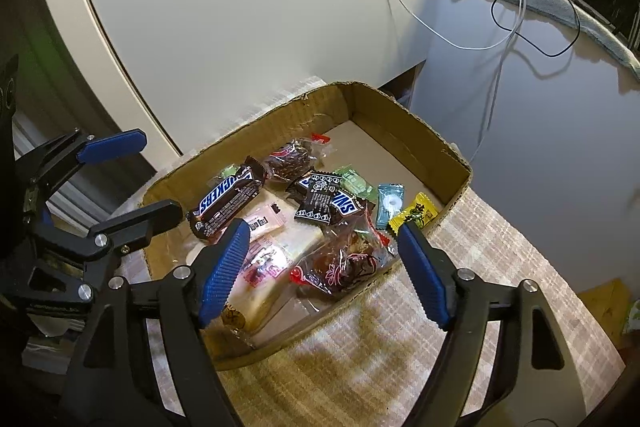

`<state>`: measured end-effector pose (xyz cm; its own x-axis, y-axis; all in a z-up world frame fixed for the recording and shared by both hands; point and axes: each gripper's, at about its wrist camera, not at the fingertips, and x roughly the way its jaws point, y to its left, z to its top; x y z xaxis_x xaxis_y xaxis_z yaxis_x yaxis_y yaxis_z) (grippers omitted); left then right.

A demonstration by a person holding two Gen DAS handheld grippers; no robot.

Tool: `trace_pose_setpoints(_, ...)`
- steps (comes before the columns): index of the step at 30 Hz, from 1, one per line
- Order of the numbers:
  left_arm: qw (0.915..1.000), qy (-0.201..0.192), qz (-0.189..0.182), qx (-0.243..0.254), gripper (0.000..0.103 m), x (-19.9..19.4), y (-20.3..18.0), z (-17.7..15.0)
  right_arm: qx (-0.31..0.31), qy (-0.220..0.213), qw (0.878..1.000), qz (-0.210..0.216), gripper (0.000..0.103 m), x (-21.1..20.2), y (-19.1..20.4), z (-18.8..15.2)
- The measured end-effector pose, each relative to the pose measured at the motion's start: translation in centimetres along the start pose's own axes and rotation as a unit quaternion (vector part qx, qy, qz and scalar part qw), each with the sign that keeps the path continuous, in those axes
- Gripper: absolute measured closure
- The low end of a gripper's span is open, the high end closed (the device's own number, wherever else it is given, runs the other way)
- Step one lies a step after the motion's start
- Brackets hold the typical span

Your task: Organize snacks

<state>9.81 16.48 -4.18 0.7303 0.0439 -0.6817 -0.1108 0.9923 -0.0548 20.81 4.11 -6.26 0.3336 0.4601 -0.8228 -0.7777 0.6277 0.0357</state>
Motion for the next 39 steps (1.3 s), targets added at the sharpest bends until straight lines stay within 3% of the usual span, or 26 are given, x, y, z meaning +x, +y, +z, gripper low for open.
trace_pose_setpoints(18, 0.9995, -0.024, 0.018, -0.006, 0.021, -2.7, -0.6, -0.8, 0.001, -0.036, 0.999, -0.022, 0.023, -3.2, 1.0, -2.1)
trace_pose_setpoints(22, 0.9990, -0.036, 0.026, -0.007, 0.021, -3.6, -1.1, -1.3, 0.002, -0.053, 0.998, -0.029, 0.013, -4.4, 1.2, -2.6)
trace_pose_setpoints(30, 0.9971, -0.059, 0.045, -0.017, 0.021, -5.4, -1.7, -2.6, 0.010, -0.078, 0.995, -0.058, 0.012, -6.2, 1.9, -4.4)
trace_pose_setpoints(39, 0.9957, -0.065, 0.057, -0.033, 0.021, -6.2, -2.4, -3.9, 0.049, -0.089, 0.992, -0.077, 0.011, -7.2, 2.3, -6.4)
